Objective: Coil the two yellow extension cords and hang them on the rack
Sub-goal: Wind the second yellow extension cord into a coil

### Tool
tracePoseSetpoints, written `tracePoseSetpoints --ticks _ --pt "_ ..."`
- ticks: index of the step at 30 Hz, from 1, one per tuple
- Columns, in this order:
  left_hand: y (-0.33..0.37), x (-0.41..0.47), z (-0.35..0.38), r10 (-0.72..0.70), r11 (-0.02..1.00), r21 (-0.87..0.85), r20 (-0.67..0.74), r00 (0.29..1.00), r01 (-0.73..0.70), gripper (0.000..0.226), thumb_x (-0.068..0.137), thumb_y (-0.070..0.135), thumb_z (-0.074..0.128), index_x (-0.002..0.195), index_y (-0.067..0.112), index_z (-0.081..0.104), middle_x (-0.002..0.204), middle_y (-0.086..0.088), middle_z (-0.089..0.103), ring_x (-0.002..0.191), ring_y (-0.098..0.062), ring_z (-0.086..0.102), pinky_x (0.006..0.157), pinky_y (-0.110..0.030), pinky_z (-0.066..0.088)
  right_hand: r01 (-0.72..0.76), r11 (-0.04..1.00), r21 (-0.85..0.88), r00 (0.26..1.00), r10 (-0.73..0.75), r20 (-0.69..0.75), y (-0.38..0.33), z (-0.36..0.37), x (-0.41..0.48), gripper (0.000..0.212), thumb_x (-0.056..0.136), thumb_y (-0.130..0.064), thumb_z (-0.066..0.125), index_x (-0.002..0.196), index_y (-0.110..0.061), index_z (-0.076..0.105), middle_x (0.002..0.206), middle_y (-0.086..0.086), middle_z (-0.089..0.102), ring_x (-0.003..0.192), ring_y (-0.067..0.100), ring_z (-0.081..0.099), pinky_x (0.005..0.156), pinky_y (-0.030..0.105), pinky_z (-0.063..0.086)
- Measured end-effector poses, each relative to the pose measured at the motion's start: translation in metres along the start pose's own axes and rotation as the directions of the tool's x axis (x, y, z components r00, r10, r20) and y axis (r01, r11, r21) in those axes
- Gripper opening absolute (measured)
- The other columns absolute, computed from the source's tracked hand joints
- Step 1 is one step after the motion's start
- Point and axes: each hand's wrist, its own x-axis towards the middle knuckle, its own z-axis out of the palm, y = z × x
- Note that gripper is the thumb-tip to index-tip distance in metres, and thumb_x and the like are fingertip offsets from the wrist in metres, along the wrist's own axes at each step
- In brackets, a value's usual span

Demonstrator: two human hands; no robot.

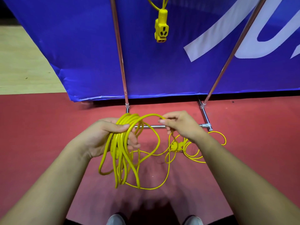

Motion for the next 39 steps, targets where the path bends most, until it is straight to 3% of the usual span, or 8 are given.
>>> tracePoseSetpoints --ticks 3,8,13,19,23,27,31,39 --pt "0.000 0.003 0.004 -0.007 0.999 -0.039 0.020 1.000 0.007 0.049 0.046 0.024 0.091 0.083 -0.001 0.072 0.084 -0.032 0.069 0.080 -0.045 0.070 0.063 -0.043 0.059 0.080 0.994 -0.069 0.996 -0.082 -0.026 -0.014 0.009 0.002 0.013 0.090 -0.015 0.067 0.095 -0.008 0.076 0.056 -0.007 0.051 0.049 0.000 0.042 0.052 0.016 0.035" --pt "-0.001 0.006 0.004 0.021 0.996 -0.088 -0.020 1.000 -0.023 0.051 0.043 0.026 0.092 0.082 0.000 0.073 0.081 -0.027 0.071 0.073 -0.040 0.071 0.059 -0.039 0.058 0.263 0.949 -0.171 0.964 -0.263 0.026 -0.035 0.032 -0.001 0.011 0.088 -0.015 0.067 0.091 -0.013 0.077 0.078 0.011 0.069 0.071 0.010 0.055 0.069 0.031 0.044" --pt "0.000 0.005 0.004 0.011 0.998 -0.064 0.011 1.000 -0.010 0.044 0.049 0.027 0.090 0.081 0.003 0.071 0.060 -0.013 0.062 0.047 -0.029 0.062 0.049 -0.032 0.053 0.402 0.850 -0.342 0.912 -0.405 0.066 -0.049 0.038 -0.010 0.013 0.090 -0.008 0.061 0.093 -0.010 0.073 0.081 -0.002 0.066 0.078 0.006 0.058 0.069 0.010 0.040" --pt "-0.002 0.006 -0.003 0.057 0.995 -0.076 -0.011 0.998 -0.057 0.048 0.059 0.026 0.086 0.090 0.003 0.057 0.061 -0.006 0.053 0.050 -0.024 0.057 0.052 -0.031 0.051 0.197 0.914 -0.354 0.980 -0.194 0.045 -0.018 0.020 0.001 0.005 0.090 -0.011 0.063 0.087 -0.015 0.062 0.071 -0.006 0.058 0.063 0.005 0.048 0.062 0.024 0.039" --pt "-0.003 0.004 -0.006 -0.006 1.000 -0.011 -0.049 0.999 0.006 0.031 0.059 0.024 0.084 0.079 0.005 0.071 0.069 -0.014 0.064 0.054 -0.026 0.065 0.054 -0.032 0.055 0.073 0.995 -0.068 0.991 -0.065 0.116 -0.005 0.014 0.000 0.009 0.092 -0.005 0.061 0.095 -0.008 0.069 0.071 0.005 0.061 0.067 0.014 0.056 0.067 0.028 0.050" --pt "-0.002 0.003 0.001 -0.071 0.997 -0.029 0.017 0.997 0.072 0.030 0.063 0.021 0.078 0.085 0.002 0.073 0.072 -0.016 0.066 0.055 -0.028 0.066 0.053 -0.031 0.055 0.185 0.970 -0.157 0.981 -0.191 -0.023 -0.019 0.012 0.003 0.021 0.091 -0.008 0.064 0.109 -0.010 0.073 0.070 -0.012 0.055 0.063 -0.003 0.050 0.065 0.010 0.038" --pt "-0.006 0.008 0.007 -0.098 0.993 -0.065 -0.026 0.995 0.096 0.032 0.085 0.022 0.051 0.086 -0.002 0.072 0.067 -0.014 0.061 0.051 -0.028 0.064 0.050 -0.030 0.054 0.337 0.919 -0.206 0.941 -0.335 0.043 -0.042 0.028 -0.002 0.022 0.089 -0.010 0.066 0.109 -0.014 0.075 0.078 -0.001 0.050 0.072 0.002 0.049 0.070 0.012 0.037" --pt "-0.006 0.009 -0.001 0.028 0.999 -0.020 0.031 0.999 -0.028 0.043 0.061 0.035 0.087 0.083 0.006 0.064 0.060 -0.005 0.051 0.056 -0.028 0.058 0.054 -0.033 0.050 0.285 0.912 -0.296 0.957 -0.256 0.134 -0.023 0.022 0.000 0.023 0.087 -0.008 0.065 0.108 -0.019 0.063 0.080 0.001 0.055 0.072 0.011 0.049 0.070 0.025 0.041"
